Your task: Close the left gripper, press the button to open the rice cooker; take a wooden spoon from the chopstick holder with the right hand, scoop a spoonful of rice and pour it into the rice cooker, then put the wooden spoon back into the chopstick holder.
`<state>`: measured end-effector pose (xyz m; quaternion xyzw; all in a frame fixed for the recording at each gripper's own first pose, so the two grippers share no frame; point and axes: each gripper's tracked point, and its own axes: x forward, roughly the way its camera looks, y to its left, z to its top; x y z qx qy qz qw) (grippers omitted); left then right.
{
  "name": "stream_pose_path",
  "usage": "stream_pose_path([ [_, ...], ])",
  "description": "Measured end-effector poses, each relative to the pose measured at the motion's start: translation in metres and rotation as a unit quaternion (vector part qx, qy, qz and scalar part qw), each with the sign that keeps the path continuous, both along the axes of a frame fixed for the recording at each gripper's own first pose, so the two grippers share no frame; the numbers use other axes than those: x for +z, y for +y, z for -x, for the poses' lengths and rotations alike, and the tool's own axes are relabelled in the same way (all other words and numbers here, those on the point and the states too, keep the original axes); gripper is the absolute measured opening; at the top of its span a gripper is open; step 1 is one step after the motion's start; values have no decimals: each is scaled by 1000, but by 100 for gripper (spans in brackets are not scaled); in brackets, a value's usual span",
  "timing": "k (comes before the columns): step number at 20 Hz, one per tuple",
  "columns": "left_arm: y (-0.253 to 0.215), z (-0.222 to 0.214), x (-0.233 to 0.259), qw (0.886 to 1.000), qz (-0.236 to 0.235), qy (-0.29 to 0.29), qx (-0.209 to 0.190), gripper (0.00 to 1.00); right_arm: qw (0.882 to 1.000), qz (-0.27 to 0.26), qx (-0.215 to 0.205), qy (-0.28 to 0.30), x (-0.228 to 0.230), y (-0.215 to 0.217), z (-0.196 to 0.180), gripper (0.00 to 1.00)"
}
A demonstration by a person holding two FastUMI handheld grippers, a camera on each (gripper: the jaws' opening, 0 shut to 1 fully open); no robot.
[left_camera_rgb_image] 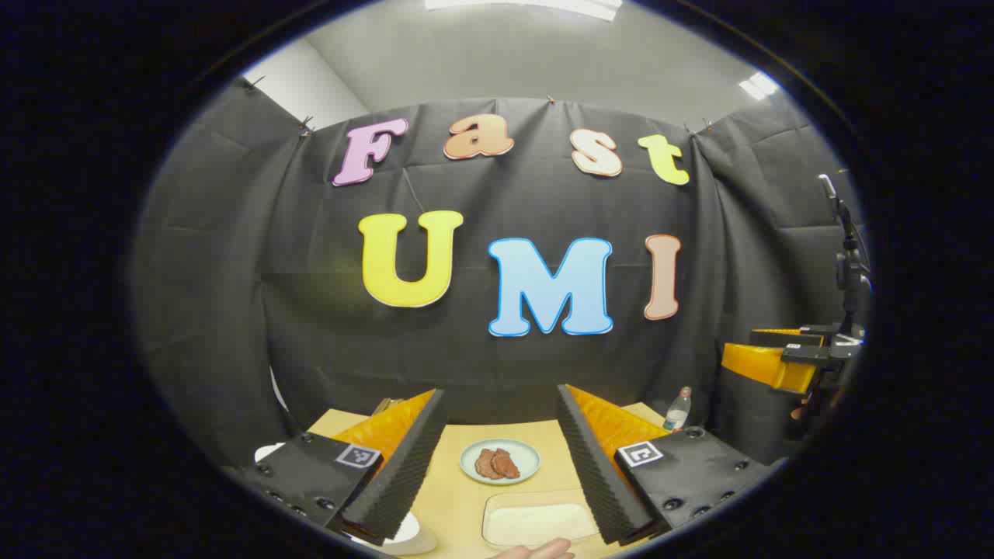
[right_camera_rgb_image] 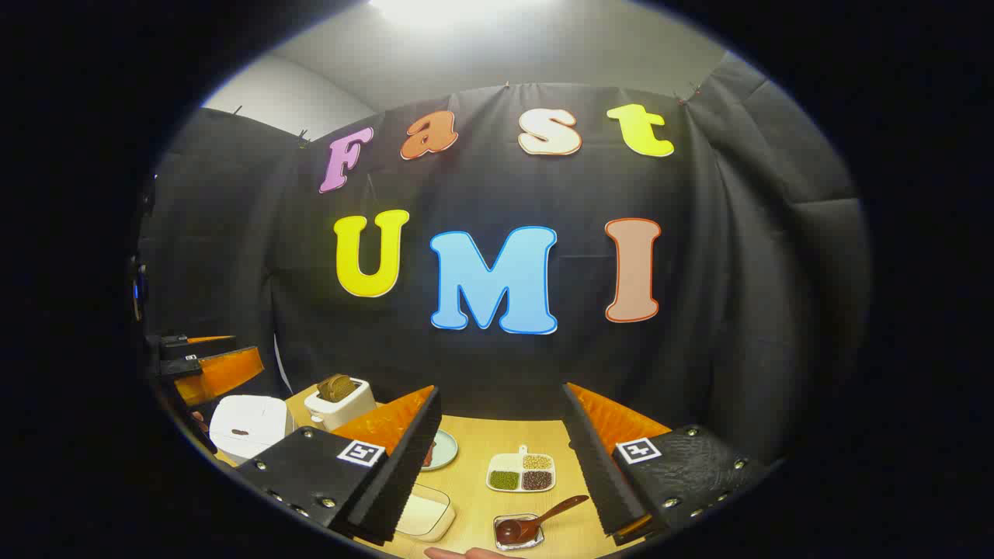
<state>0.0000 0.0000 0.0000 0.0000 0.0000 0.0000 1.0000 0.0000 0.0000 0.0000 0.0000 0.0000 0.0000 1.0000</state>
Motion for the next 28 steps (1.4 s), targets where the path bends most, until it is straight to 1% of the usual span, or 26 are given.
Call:
stream_pose_path([
  [1,0,1,-1,1000,1,0,-1,97,1000,0,-1,0,0,1,-1,93],
  [2,0,1,0,1000,2,0,-2,94,1000,0,-2,-2,1,1,-1,93],
  [3,0,1,0,1000,1,0,-2,95,1000,1,-1,-4,1,2,-1,93],
  [5,3,3,0,1000,0,-2,-1,95,1000,2,-4,-9,2,2,1,93],
  [7,6,3,-1,1000,4,-1,-1,95,1000,-1,-3,-13,3,4,3,93],
  [8,8,4,-2,1000,6,-1,0,94,1000,-2,-2,-12,2,5,3,93],
  [10,13,9,-6,1000,9,-2,2,95,1000,-3,-2,-11,-1,4,3,93],
  [12,18,11,-10,1000,10,-1,3,94,1000,-4,-1,-9,-5,4,2,93],
  [16,31,14,-9,1000,13,-3,10,97,1000,-3,1,0,-14,4,-1,93],
  [19,39,19,-9,1000,16,-6,12,93,1000,-2,1,1,-14,4,-2,93],
  [20,43,20,-8,1000,16,-9,16,96,1000,-3,1,0,-14,4,-3,93],
  [22,48,22,-7,1000,16,-14,17,95,1000,-6,5,-1,-14,5,-1,93],
  [24,51,27,-12,1000,17,-16,14,96,1000,-12,11,-4,-14,6,-1,93],
  [25,55,31,-18,1000,16,-17,11,90,1000,-15,14,-5,-15,6,-1,93],
  [26,58,35,-23,1000,13,-19,9,90,1000,-14,16,-4,-18,6,-3,93],
  [28,68,47,-29,1000,3,-23,10,66,1000,-8,12,2,-24,2,-8,93],
])
